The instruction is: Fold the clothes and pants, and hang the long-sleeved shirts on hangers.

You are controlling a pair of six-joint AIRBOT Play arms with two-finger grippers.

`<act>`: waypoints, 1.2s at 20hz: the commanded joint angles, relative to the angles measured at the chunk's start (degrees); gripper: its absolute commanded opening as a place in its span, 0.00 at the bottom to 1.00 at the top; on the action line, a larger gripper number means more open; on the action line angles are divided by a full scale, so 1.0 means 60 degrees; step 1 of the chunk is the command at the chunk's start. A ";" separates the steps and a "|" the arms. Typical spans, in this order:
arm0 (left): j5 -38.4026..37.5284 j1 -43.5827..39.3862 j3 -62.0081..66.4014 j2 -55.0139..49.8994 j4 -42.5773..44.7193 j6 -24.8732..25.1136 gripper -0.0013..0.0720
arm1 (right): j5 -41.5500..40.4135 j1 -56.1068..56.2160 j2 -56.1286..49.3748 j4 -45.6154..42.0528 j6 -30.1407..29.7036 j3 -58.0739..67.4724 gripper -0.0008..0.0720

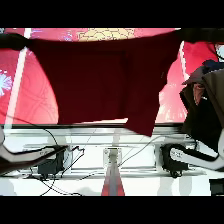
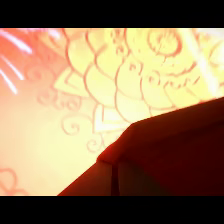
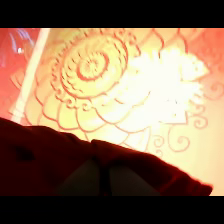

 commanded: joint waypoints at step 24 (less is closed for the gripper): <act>-0.0455 -0.1512 0.0007 -0.3275 0.1694 -0.1971 0.03 | -0.0120 -0.0004 -0.3639 -0.4426 0.0229 -0.0284 0.04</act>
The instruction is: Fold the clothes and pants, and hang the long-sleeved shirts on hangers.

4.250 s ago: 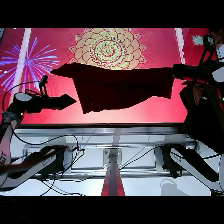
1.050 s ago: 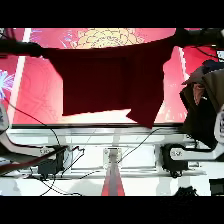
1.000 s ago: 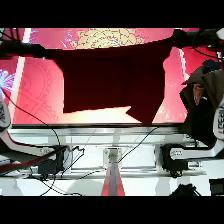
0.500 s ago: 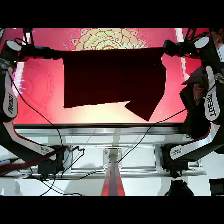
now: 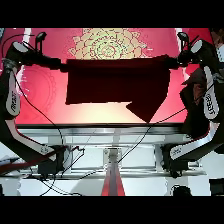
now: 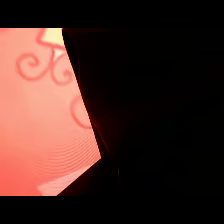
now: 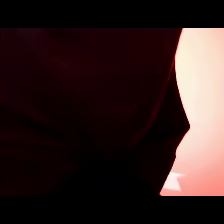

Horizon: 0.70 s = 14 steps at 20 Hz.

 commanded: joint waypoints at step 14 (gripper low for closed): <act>-0.2342 0.1191 0.0004 0.1494 0.0084 -0.0641 0.03 | 0.4543 -0.2368 0.0831 -0.0036 0.0652 -0.0605 0.43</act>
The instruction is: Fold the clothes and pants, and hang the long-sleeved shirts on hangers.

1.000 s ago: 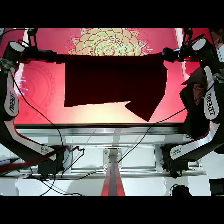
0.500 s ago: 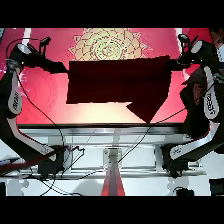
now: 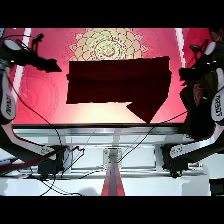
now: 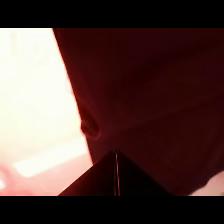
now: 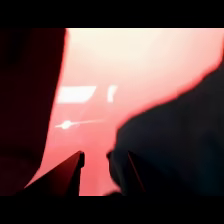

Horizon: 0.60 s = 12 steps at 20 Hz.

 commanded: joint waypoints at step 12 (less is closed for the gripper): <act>0.1534 0.1756 -0.5686 0.4156 0.0616 0.0568 0.03 | -0.0688 -0.0656 0.5184 0.2703 -0.1548 -0.4823 0.19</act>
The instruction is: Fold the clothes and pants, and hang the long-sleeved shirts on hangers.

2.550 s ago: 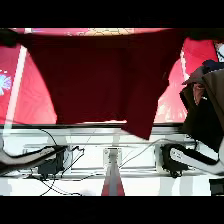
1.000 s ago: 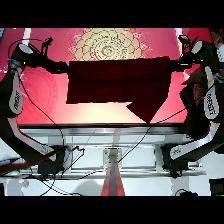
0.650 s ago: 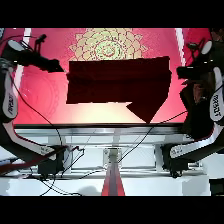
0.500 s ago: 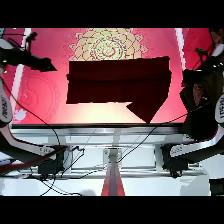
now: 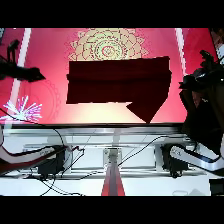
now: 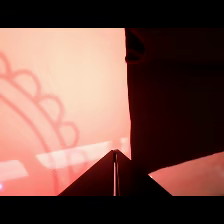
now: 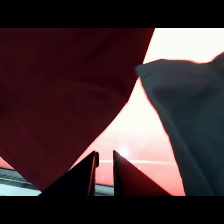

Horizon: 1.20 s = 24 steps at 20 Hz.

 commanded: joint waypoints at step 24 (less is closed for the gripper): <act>0.1330 0.0401 -0.3253 -0.0634 -0.2291 0.0470 0.75 | -0.3574 0.0299 0.0754 0.3767 0.0011 -0.6098 0.34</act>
